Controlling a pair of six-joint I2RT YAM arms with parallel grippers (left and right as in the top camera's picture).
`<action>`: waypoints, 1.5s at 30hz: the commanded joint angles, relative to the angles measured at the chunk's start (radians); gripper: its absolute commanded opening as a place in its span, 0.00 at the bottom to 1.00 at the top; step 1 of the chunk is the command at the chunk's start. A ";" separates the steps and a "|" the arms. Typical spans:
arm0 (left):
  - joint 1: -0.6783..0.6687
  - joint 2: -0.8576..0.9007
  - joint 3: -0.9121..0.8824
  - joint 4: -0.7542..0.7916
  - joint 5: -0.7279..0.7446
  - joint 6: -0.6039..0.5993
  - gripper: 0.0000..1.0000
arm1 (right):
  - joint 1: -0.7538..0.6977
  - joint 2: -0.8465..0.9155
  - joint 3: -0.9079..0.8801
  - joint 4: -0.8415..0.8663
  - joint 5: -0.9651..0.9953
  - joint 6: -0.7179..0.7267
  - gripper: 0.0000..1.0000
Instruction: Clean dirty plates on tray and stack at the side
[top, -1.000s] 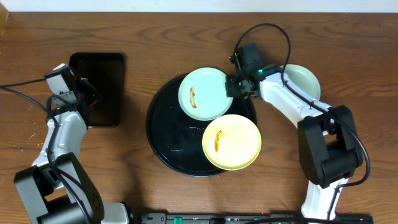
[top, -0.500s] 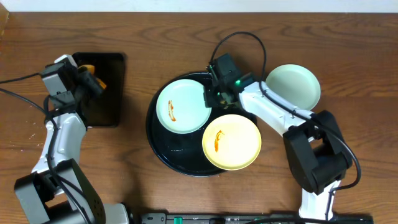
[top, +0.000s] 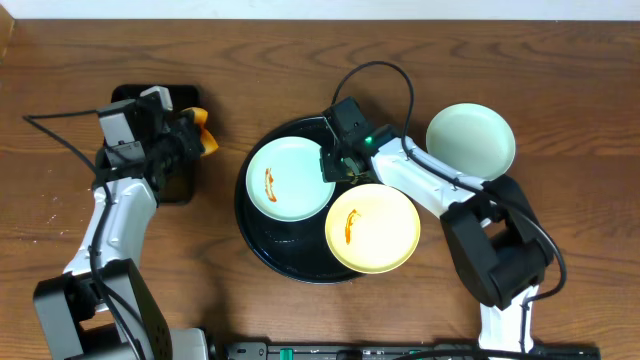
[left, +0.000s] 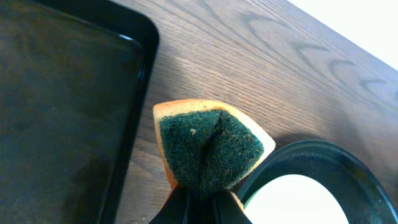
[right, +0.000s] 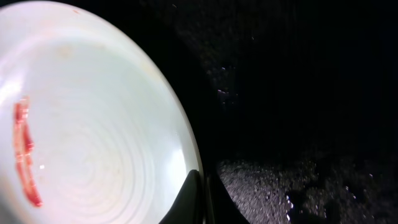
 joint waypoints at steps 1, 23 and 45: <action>0.003 -0.033 0.002 0.003 -0.154 0.050 0.07 | 0.003 0.032 -0.005 -0.002 0.016 0.026 0.01; -0.335 -0.129 -0.002 -0.344 -0.031 -0.157 0.07 | -0.009 0.036 -0.005 0.008 0.013 0.049 0.01; -0.536 0.046 -0.024 -0.243 -0.395 -0.363 0.07 | -0.016 0.036 -0.004 0.002 0.013 0.052 0.01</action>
